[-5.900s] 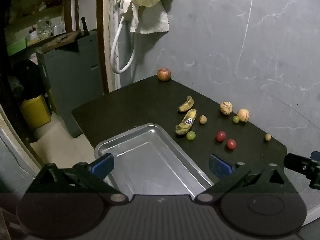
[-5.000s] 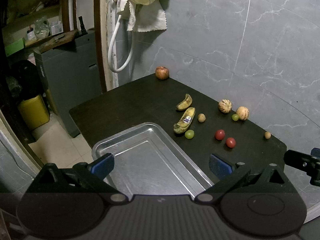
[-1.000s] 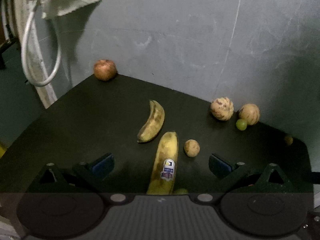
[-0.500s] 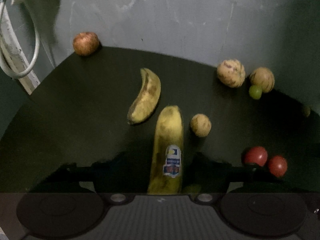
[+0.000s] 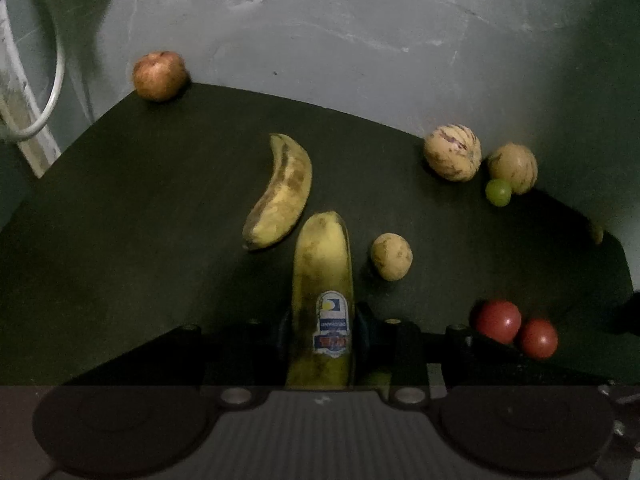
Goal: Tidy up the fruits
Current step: 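Lower the left gripper onto the stickered banana while the right gripper grasps a red tomato, then lift the banana with the left gripper while the right gripper lifts the tomato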
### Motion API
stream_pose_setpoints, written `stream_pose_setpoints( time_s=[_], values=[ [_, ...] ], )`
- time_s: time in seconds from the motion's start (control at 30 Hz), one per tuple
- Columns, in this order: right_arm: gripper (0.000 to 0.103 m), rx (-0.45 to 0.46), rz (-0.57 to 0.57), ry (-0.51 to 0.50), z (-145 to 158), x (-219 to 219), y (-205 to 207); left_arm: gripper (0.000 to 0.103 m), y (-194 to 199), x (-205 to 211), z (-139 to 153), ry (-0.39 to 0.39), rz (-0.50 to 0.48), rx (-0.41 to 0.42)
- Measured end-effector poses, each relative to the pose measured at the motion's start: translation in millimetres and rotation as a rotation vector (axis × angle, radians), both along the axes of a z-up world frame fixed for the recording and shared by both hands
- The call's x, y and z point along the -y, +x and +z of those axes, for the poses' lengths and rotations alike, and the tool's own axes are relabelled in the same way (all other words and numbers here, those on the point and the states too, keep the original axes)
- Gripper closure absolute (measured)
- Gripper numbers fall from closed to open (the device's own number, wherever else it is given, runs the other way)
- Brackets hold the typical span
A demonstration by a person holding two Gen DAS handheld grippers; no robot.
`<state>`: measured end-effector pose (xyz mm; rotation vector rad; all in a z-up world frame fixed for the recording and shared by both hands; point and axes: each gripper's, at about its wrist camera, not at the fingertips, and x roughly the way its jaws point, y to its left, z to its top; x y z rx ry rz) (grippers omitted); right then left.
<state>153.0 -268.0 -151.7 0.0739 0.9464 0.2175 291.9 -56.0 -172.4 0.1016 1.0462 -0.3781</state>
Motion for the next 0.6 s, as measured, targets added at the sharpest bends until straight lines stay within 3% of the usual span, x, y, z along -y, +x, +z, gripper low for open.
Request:
stream_pose_setpoints(
  time_s=[0.07, 0.4, 0.47, 0.6],
  values=[
    [0.059, -0.014, 0.010, -0.013, -5, 0, 3, 0.068, 0, -1, 1, -0.004, 0.002, 0.004],
    [0.063, -0.014, 0.067, -0.066, -13, -6, 8, 0.068, -10, -2, 13, -0.018, 0.013, 0.034],
    [0.074, -0.012, 0.074, -0.072, -13, -7, 9, 0.068, -12, -3, 13, -0.019, 0.019, 0.036],
    [0.075, -0.018, 0.076, -0.067, -12, -6, 7, 0.068, -18, -6, 18, -0.021, 0.029, 0.045]
  ],
)
